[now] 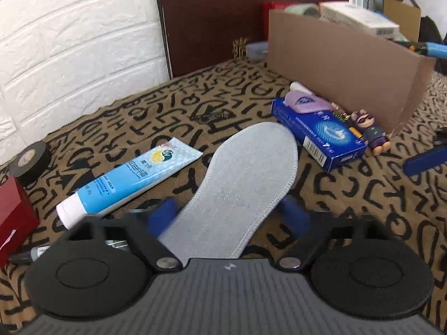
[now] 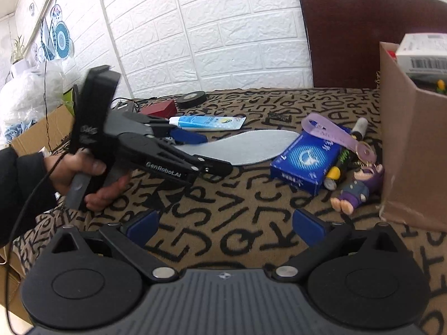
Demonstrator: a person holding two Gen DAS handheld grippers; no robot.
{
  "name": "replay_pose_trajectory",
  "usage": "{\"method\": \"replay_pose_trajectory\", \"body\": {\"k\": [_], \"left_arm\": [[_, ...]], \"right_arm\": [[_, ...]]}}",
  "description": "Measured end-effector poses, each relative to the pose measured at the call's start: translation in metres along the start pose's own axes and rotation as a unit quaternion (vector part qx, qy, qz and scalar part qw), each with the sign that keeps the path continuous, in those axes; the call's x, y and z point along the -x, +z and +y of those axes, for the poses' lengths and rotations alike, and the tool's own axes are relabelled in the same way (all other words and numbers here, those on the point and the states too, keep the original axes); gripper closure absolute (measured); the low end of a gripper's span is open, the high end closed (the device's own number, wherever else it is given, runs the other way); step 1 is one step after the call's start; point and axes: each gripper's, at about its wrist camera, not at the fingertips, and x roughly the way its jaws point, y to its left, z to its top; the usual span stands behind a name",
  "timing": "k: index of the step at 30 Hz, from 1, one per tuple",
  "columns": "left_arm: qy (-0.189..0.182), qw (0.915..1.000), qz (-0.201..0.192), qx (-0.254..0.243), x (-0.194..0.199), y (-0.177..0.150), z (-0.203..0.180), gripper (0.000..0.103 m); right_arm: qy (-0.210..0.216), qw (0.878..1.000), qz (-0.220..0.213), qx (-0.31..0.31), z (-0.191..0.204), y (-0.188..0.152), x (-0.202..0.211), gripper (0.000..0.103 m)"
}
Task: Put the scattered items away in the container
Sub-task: 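Move the left gripper to the grey insole and grasp its end, then lift the insole with the left gripper while the right gripper grasps the blue hand cream tube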
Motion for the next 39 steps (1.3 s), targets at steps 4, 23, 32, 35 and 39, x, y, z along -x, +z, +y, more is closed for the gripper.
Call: {"method": "replay_pose_trajectory", "body": {"k": [4, 23, 32, 35, 39], "left_arm": [[-0.002, 1.0000, -0.005, -0.006, 0.009, -0.010, -0.006, 0.060], [0.091, 0.9958, 0.008, 0.002, 0.052, -0.036, -0.015, 0.087], [0.196, 0.9783, 0.023, 0.063, 0.064, -0.046, -0.007, 0.087], [0.211, 0.9723, 0.027, 0.097, 0.067, -0.048, 0.002, 0.087], [0.221, 0.9692, 0.031, 0.105, 0.065, -0.047, 0.005, 0.087]], "right_arm": [[-0.010, 1.000, -0.010, 0.004, 0.002, 0.008, -0.009, 0.000], [-0.014, 0.998, -0.025, 0.062, 0.020, 0.046, -0.046, 0.000], [-0.033, 0.984, -0.018, 0.173, 0.034, 0.079, -0.095, 0.000], [-0.011, 0.976, -0.014, 0.219, 0.037, 0.088, -0.116, 0.000], [0.007, 0.963, 0.004, 0.269, 0.044, 0.092, -0.148, 0.000]]}}
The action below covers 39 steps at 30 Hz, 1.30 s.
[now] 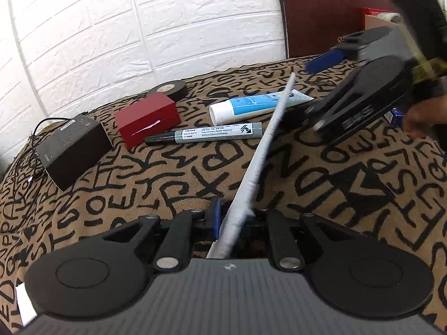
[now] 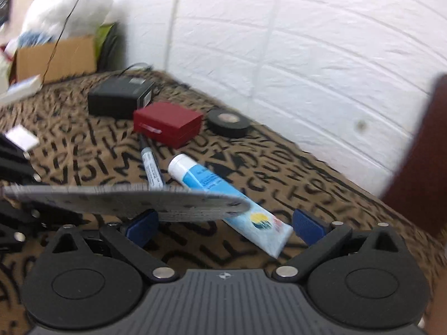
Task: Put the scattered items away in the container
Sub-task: 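Lift the insole with the left gripper while the right gripper grasps the blue hand cream tube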
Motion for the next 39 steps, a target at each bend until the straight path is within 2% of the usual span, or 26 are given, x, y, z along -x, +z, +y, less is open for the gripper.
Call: {"method": "replay_pose_trajectory", "body": {"k": [3, 7, 13, 17, 20, 22, 25, 29, 32, 39], "left_arm": [[0.013, 0.9999, 0.007, 0.006, -0.002, 0.003, -0.002, 0.087], [0.031, 0.9988, 0.017, 0.034, -0.002, 0.004, -0.001, 0.086], [0.052, 0.9959, 0.023, 0.070, -0.004, 0.006, 0.003, 0.083], [0.087, 0.9902, 0.024, 0.106, -0.004, 0.004, 0.012, 0.080], [0.100, 0.9860, 0.028, 0.130, -0.008, 0.005, 0.026, 0.077], [0.123, 0.9819, 0.032, 0.140, -0.009, 0.006, 0.029, 0.076], [0.148, 0.9760, 0.036, 0.156, -0.007, 0.008, 0.030, 0.075], [0.169, 0.9748, 0.037, 0.140, -0.003, 0.008, 0.023, 0.075], [0.184, 0.9728, 0.036, 0.136, -0.012, 0.011, 0.019, 0.076], [0.201, 0.9686, 0.040, 0.141, -0.020, 0.019, 0.021, 0.077]], "right_arm": [[0.020, 1.000, 0.011, 0.001, -0.001, -0.001, -0.020, 0.000], [0.072, 0.996, 0.022, -0.053, -0.011, -0.007, -0.021, 0.000], [0.158, 0.985, 0.071, -0.014, 0.010, -0.011, 0.008, 0.000], [0.086, 0.996, 0.036, -0.006, 0.015, -0.017, 0.017, 0.000], [0.069, 0.996, 0.020, -0.045, 0.006, -0.019, 0.008, 0.000], [0.055, 0.998, 0.008, -0.044, 0.005, -0.016, 0.003, 0.000], [0.051, 0.998, 0.006, -0.030, 0.001, -0.007, -0.013, 0.000], [0.053, 0.998, 0.012, -0.032, -0.001, 0.003, -0.032, 0.000], [0.073, 0.996, 0.022, -0.051, -0.003, 0.004, -0.039, 0.000], [0.049, 0.997, 0.025, -0.048, 0.007, 0.006, -0.037, 0.000]]}}
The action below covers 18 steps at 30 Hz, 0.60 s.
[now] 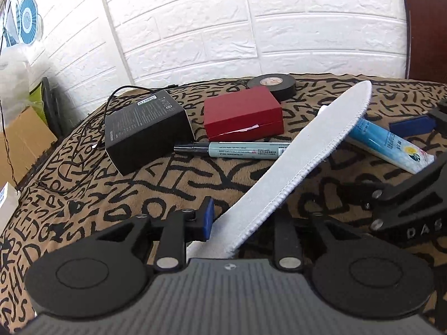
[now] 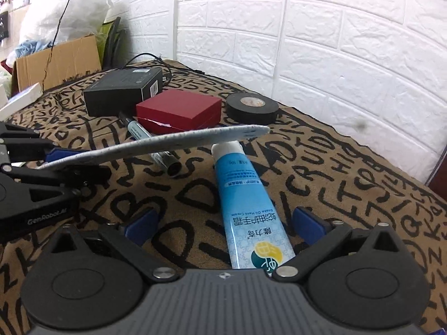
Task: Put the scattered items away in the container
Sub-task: 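Lift the insole with the left gripper while the right gripper grasps the blue hand cream tube, then carry the insole and the cream tube over the cardboard box with both grippers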
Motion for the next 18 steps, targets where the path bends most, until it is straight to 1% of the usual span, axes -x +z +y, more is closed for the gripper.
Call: {"method": "replay_pose_trajectory", "body": {"k": [3, 6, 8, 9, 10, 11, 12, 13, 15, 18], "left_arm": [[0.001, 1.0000, 0.000, -0.003, -0.004, 0.003, 0.000, 0.079], [-0.001, 1.0000, -0.001, -0.005, -0.006, 0.004, -0.001, 0.081], [-0.011, 0.9999, -0.003, -0.003, -0.007, 0.005, 0.002, 0.085], [-0.016, 0.9999, -0.003, -0.004, -0.009, 0.005, 0.004, 0.086], [-0.023, 0.9997, -0.003, -0.002, -0.009, 0.004, 0.006, 0.087], [-0.034, 0.9994, -0.003, 0.003, -0.009, 0.004, 0.010, 0.088], [-0.045, 0.9989, -0.004, 0.009, -0.010, 0.003, 0.015, 0.089], [-0.057, 0.9983, -0.004, 0.016, -0.010, 0.003, 0.019, 0.089], [-0.071, 0.9971, -0.003, 0.025, -0.008, 0.001, 0.024, 0.090], [-0.074, 0.9970, -0.004, 0.019, -0.003, -0.002, 0.021, 0.092]], "right_arm": [[0.017, 1.000, 0.000, -0.004, -0.001, 0.000, 0.000, 0.000], [0.010, 1.000, 0.004, -0.005, 0.003, 0.002, -0.001, 0.000], [0.013, 1.000, 0.012, -0.010, 0.003, 0.005, -0.003, 0.000], [0.017, 1.000, 0.013, -0.011, 0.002, 0.006, -0.004, 0.002], [0.018, 1.000, 0.009, -0.018, 0.001, 0.006, -0.004, 0.011], [0.016, 1.000, 0.002, -0.026, 0.000, 0.005, -0.003, 0.027], [0.013, 0.999, -0.003, -0.036, -0.002, 0.005, -0.001, 0.037], [0.012, 0.999, -0.005, -0.048, -0.005, 0.006, 0.001, 0.066], [0.016, 0.998, -0.005, -0.062, -0.008, 0.007, 0.005, 0.067], [0.016, 0.998, -0.006, -0.056, -0.002, 0.002, 0.010, 0.067]]}}
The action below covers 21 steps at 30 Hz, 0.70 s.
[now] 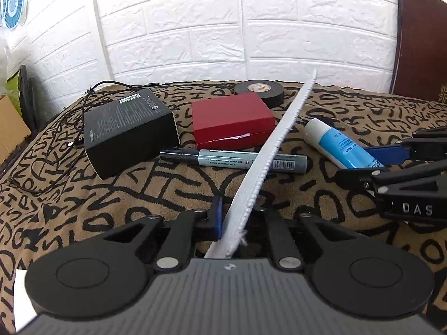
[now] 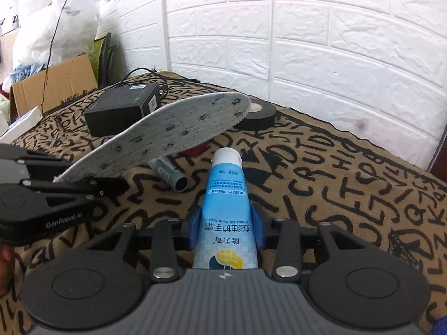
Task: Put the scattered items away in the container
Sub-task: 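Carry the insole and the cream tube over the cardboard box with both grippers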
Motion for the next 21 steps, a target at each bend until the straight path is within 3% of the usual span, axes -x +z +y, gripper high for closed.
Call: {"method": "replay_pose_trajectory", "body": {"k": [10, 15, 19, 20, 21], "left_arm": [[-0.055, 0.9974, -0.030, -0.036, 0.035, -0.022, -0.026, 0.097], [-0.077, 0.9949, -0.040, -0.051, 0.052, -0.025, -0.041, 0.097], [-0.083, 0.9901, -0.075, -0.085, 0.074, -0.014, -0.061, 0.097], [-0.089, 0.9886, -0.082, -0.089, 0.080, -0.009, -0.065, 0.097], [-0.097, 0.9871, -0.088, -0.092, 0.084, -0.004, -0.069, 0.097]], "right_arm": [[0.023, 0.998, -0.011, -0.049, 0.024, -0.033, 0.043, 0.067], [0.016, 0.996, -0.026, -0.079, 0.027, -0.050, 0.070, 0.067], [0.000, 0.994, -0.053, -0.100, 0.022, -0.053, 0.098, 0.067], [-0.006, 0.993, -0.061, -0.102, 0.020, -0.053, 0.107, 0.068], [-0.012, 0.993, -0.065, -0.100, 0.018, -0.051, 0.114, 0.075]]}}
